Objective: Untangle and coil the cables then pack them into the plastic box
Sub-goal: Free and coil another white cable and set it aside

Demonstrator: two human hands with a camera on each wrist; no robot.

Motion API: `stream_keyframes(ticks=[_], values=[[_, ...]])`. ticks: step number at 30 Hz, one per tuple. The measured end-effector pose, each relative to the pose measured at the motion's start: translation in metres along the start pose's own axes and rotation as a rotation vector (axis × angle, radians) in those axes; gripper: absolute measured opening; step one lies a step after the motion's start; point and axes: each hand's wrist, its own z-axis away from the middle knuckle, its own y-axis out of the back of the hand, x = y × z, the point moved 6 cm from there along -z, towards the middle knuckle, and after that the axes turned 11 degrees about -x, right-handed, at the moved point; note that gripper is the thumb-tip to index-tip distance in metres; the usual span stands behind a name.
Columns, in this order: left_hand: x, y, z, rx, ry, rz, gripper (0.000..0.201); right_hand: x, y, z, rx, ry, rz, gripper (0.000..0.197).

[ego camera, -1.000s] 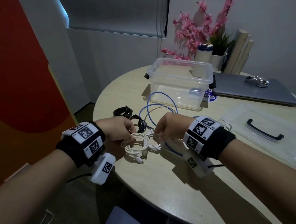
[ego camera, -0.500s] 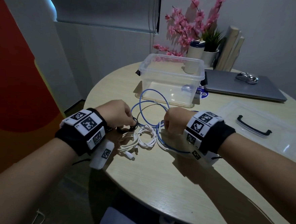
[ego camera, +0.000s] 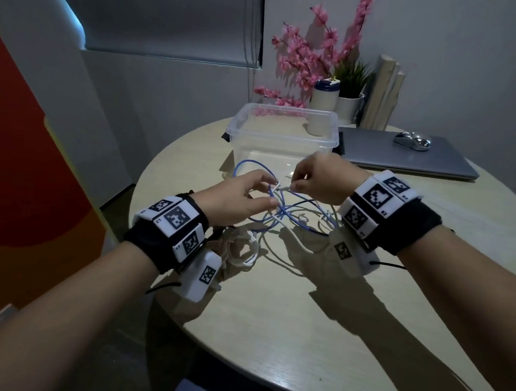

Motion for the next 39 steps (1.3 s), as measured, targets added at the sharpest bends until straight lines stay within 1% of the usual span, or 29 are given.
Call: stream_keyframes(ticks=[2, 3, 6, 8, 9, 10, 11, 12, 15, 17, 18, 19, 20, 22, 24, 25, 27, 29, 30, 31, 33, 36, 38, 39], values=[[0.006, -0.005, -0.006, -0.008, -0.019, 0.042, 0.035, 0.002, 0.013, 0.003, 0.056, 0.027, -0.051, 0.017], [0.009, -0.007, -0.009, -0.014, -0.014, 0.022, 0.032, 0.003, 0.020, 0.005, 0.091, 0.044, -0.079, 0.017], [0.010, -0.012, -0.014, -0.077, 0.040, -0.149, 0.025, 0.011, 0.042, 0.012, 0.254, 0.063, -0.233, 0.019], [0.005, -0.013, -0.014, -0.160, 0.134, -0.293, 0.028, 0.019, 0.058, 0.018, 0.353, 0.078, -0.440, 0.017], [0.002, -0.012, -0.014, -0.180, 0.185, -0.342, 0.030, 0.022, 0.064, 0.022, 0.382, 0.111, -0.570, 0.015], [0.001, -0.008, -0.015, -0.162, 0.223, -0.369, 0.033, 0.024, 0.070, 0.024, 0.406, 0.162, -0.689, 0.012], [0.002, -0.003, -0.017, -0.103, 0.230, -0.369, 0.033, 0.025, 0.076, 0.027, 0.426, 0.220, -0.788, 0.012], [0.005, 0.004, -0.020, -0.013, 0.212, -0.337, 0.031, 0.026, 0.079, 0.029, 0.441, 0.275, -0.867, 0.012], [0.021, 0.027, -0.025, 0.305, 0.062, -0.105, 0.022, 0.025, 0.083, 0.033, 0.426, 0.404, -1.058, 0.017], [0.027, 0.039, -0.026, 0.474, -0.033, 0.030, 0.012, 0.028, 0.082, 0.033, 0.425, 0.435, -1.129, 0.019], [0.027, 0.043, -0.026, 0.535, -0.066, 0.106, 0.011, 0.031, 0.080, 0.033, 0.435, 0.420, -1.119, 0.015], [0.025, 0.046, -0.027, 0.579, -0.084, 0.184, 0.016, 0.033, 0.078, 0.033, 0.441, 0.396, -1.089, 0.009], [0.022, 0.048, -0.027, 0.609, -0.091, 0.261, 0.023, 0.038, 0.075, 0.032, 0.449, 0.364, -1.060, 0.009], [0.020, 0.051, -0.028, 0.645, -0.120, 0.408, 0.032, 0.050, 0.069, 0.030, 0.479, 0.297, -1.042, 0.021], [0.020, 0.054, -0.027, 0.680, -0.190, 0.570, 0.032, 0.061, 0.062, 0.027, 0.492, 0.240, -1.088, 0.026], [0.020, 0.057, -0.025, 0.706, -0.219, 0.654, 0.031, 0.065, 0.057, 0.025, 0.473, 0.207, -1.112, 0.027], [0.016, 0.063, -0.022, 0.771, -0.234, 0.797, 0.029, 0.069, 0.044, 0.020, 0.370, 0.107, -1.089, 0.027], [0.008, 0.071, -0.022, 0.821, -0.215, 0.927, 0.027, 0.068, 0.029, 0.018, 0.208, -0.001, -0.974, 0.017], [0.004, 0.074, -0.023, 0.833, -0.199, 0.958, 0.026, 0.067, 0.024, 0.019, 0.151, -0.020, -0.935, 0.011], [0.001, 0.075, -0.024, 0.832, -0.177, 0.955, 0.025, 0.065, 0.021, 0.019, 0.134, -0.010, -0.934, 0.010], [-0.001, 0.070, -0.029, 0.766, -0.109, 0.846, 0.026, 0.064, 0.024, 0.018, 0.202, 0.049, -1.038, 0.017], [-0.001, 0.049, -0.037, 0.570, -0.003, 0.540, 0.027, 0.058, 0.034, 0.019, 0.353, 0.163, -1.343, 0.023], [-0.001, 0.033, -0.042, 0.442, 0.065, 0.327, 0.026, 0.050, 0.038, 0.020, 0.377, 0.243, -1.507, 0.030], [0.001, 0.025, -0.045, 0.375, 0.075, 0.239, 0.026, 0.046, 0.039, 0.021, 0.374, 0.273, -1.564, 0.032]])
